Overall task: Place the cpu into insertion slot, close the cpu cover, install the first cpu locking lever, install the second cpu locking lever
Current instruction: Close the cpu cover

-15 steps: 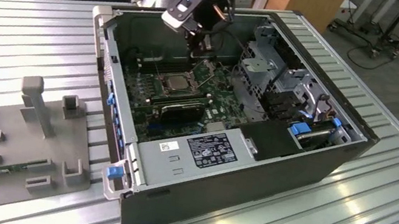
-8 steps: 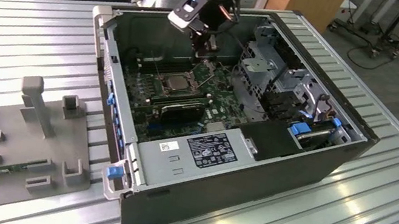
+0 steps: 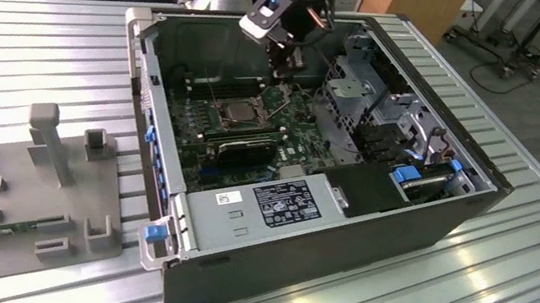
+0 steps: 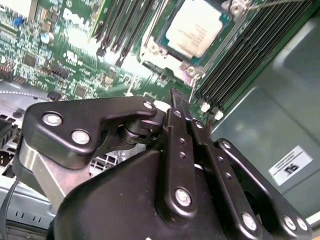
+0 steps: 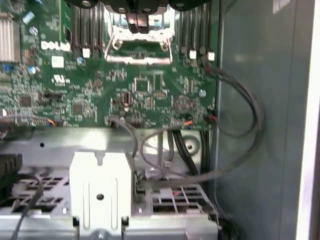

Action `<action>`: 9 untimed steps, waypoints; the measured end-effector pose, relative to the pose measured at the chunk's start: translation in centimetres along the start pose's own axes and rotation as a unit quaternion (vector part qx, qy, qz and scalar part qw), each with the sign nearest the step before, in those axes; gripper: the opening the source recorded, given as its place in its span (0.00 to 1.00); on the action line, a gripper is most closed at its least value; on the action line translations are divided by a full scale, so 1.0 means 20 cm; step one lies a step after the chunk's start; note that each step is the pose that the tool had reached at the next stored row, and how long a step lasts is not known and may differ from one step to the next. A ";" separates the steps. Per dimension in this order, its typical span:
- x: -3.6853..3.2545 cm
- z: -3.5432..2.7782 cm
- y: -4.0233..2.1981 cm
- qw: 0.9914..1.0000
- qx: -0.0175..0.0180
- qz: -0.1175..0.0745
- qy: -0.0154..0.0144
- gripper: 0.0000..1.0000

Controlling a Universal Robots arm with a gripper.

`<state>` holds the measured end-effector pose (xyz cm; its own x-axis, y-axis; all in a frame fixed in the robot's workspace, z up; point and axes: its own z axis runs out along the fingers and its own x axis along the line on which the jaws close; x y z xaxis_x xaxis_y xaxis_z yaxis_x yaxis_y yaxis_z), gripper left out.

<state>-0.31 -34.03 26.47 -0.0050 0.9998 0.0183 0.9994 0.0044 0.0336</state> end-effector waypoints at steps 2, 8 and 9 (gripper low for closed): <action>0.000 0.001 0.021 1.000 0.000 0.000 0.000 0.11; 0.000 0.004 0.085 1.000 0.000 0.000 0.000 0.11; 0.000 0.004 0.096 1.000 0.000 0.000 0.000 0.11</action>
<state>1.62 -34.02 26.45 -0.0050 0.9998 0.0184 0.9994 0.0044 0.0336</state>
